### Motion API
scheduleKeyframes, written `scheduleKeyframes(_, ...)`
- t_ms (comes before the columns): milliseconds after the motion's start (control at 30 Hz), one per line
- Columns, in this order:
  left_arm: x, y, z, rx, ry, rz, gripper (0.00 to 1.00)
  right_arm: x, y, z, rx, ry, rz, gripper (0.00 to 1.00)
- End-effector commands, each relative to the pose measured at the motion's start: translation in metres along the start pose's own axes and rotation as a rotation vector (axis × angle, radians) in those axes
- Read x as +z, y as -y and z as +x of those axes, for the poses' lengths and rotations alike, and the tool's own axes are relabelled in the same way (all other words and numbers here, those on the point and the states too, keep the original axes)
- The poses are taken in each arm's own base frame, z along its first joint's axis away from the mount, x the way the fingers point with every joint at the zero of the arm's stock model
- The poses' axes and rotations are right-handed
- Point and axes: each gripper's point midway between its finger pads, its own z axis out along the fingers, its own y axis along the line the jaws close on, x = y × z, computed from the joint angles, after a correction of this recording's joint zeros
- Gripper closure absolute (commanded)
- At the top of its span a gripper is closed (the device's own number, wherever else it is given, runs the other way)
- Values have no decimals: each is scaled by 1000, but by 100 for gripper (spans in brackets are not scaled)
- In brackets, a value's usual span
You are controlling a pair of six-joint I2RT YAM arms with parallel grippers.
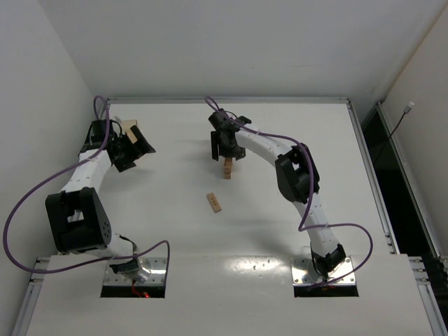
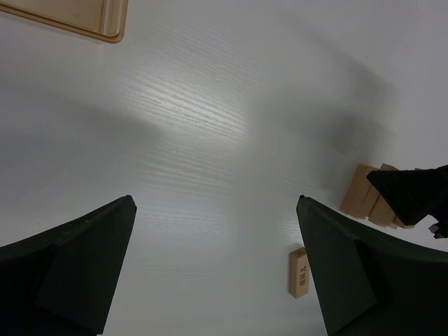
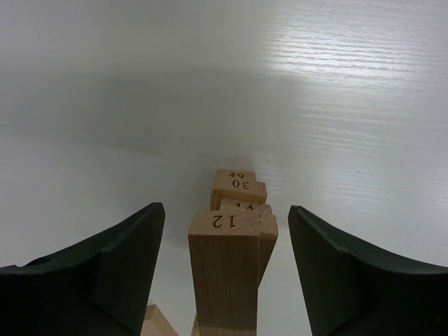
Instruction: Build the wood block tower
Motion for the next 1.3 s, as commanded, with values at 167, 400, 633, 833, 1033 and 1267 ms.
scheduleKeyframes(167, -1, 1, -4, -4, 22, 31, 0, -60, -15, -54, 10, 191, -46, 35)
scheduleKeyframes(400, 1, 0, -1, -16, 13, 27, 0, -75, -13, -63, 19, 226, -46, 40)
scheduleKeyframes(633, 0, 1, 0, -16, 10, 35, 0, -74, -7, -61, 32, 212, -33, 45)
scheduleKeyframes(833, 0, 1, 0, -16, 10, 35, 0, -69, -6, -57, 37, 196, -25, 42)
scheduleKeyframes(1033, 2, 2, -2, -16, 9, 35, 0, -63, -4, -50, 39, 173, -12, 45)
scheduleKeyframes(1267, 2, 2, -2, -16, 10, 35, 0, -50, 8, -45, 59, 142, 15, 45)
